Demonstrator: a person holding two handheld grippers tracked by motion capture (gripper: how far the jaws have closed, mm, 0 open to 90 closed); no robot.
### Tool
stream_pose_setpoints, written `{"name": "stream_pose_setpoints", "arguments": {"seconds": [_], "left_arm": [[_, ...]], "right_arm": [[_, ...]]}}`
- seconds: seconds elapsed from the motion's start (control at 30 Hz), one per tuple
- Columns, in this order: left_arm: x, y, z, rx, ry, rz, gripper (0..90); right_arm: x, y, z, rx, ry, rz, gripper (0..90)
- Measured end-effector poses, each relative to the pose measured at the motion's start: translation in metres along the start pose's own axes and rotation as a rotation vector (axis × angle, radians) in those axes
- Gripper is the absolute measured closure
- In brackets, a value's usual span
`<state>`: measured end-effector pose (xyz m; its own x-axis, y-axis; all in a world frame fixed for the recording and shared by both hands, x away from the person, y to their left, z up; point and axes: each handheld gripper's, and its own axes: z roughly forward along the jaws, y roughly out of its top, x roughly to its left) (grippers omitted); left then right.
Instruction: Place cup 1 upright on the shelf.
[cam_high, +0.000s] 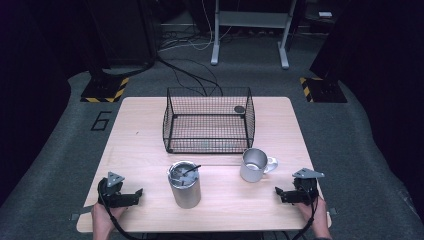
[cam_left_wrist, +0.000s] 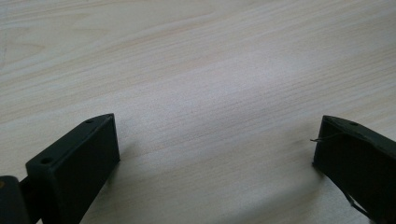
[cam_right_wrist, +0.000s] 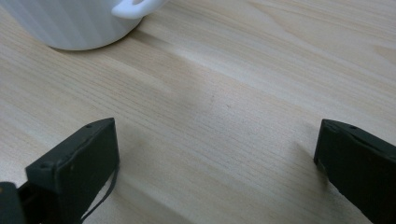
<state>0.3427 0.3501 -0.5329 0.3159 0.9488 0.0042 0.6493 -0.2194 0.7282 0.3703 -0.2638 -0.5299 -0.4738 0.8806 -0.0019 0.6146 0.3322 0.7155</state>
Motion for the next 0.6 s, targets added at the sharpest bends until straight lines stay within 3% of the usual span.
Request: {"name": "stream_pose_setpoints", "arguments": {"seconds": [0.27, 0.4, 0.6], "left_arm": [[-0.0003, 0.0006, 0.0007, 0.0, -0.008, 0.003, 0.1], [0.0, 0.0016, 0.0011, 0.005, -0.008, 0.01, 0.1], [-0.0001, 0.0015, 0.0005, 0.004, -0.026, 0.013, 0.0]], "right_arm": [[0.0004, -0.0002, 0.0001, -0.005, -0.006, 0.012, 0.0], [-0.002, 0.0008, 0.0009, 0.0, 0.008, -0.014, 0.0], [-0.0021, 0.0007, 0.0007, 0.002, 0.008, -0.015, 0.0]]}}
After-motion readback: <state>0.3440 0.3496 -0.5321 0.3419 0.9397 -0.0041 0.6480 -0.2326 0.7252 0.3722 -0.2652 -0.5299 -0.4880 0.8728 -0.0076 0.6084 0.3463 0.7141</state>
